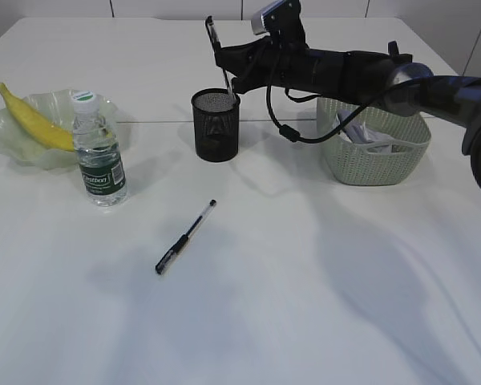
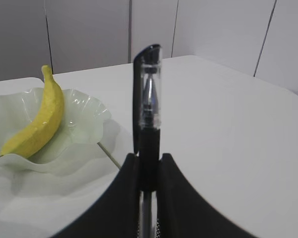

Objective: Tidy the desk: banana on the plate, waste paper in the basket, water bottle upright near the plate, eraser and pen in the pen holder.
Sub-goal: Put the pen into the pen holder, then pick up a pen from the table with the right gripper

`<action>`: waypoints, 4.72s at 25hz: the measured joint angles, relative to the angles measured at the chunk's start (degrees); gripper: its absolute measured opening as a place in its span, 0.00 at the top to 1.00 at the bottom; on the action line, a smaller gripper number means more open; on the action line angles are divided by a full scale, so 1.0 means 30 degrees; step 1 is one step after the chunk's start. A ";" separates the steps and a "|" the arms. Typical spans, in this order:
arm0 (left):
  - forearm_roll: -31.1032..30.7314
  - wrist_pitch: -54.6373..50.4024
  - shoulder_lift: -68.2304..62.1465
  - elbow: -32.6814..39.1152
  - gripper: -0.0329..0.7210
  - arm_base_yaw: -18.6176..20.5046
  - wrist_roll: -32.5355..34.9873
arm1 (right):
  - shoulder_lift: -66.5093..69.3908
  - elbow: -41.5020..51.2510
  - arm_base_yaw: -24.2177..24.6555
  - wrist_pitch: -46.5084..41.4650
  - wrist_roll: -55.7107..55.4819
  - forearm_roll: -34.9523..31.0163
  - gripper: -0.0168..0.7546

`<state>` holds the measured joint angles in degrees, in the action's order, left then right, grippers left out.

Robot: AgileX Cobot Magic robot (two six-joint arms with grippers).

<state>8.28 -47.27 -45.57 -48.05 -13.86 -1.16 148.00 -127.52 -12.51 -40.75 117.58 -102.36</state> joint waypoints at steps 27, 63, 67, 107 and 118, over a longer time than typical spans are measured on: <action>0.0255 0.0008 0.0000 0.0000 0.27 0.0000 0.0000 | 0.0000 0.0000 0.0000 0.0266 -0.0580 0.0000 0.91; 0.0299 0.0008 0.0000 0.0000 0.27 0.0000 0.0000 | 0.0000 0.0000 0.0000 0.0311 -0.0674 -0.0034 0.82; 0.0299 -0.0031 0.0000 0.0000 0.27 0.0000 0.0000 | -0.0214 0.0000 0.0000 0.0311 -0.1196 0.0514 0.81; 0.0299 -0.3387 0.0000 0.0000 0.27 0.0000 0.0000 | -0.6498 0.0043 -0.3394 -0.9278 -2.7888 2.9058 0.81; 0.0299 -0.3387 0.0000 0.0000 0.27 0.0000 0.0000 | -0.6539 0.3896 -0.5156 -0.9611 -2.7892 2.9144 0.81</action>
<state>9.17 -57.43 -45.57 -48.05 -13.86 -1.16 128.38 -115.84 -27.98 -69.58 33.91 -14.93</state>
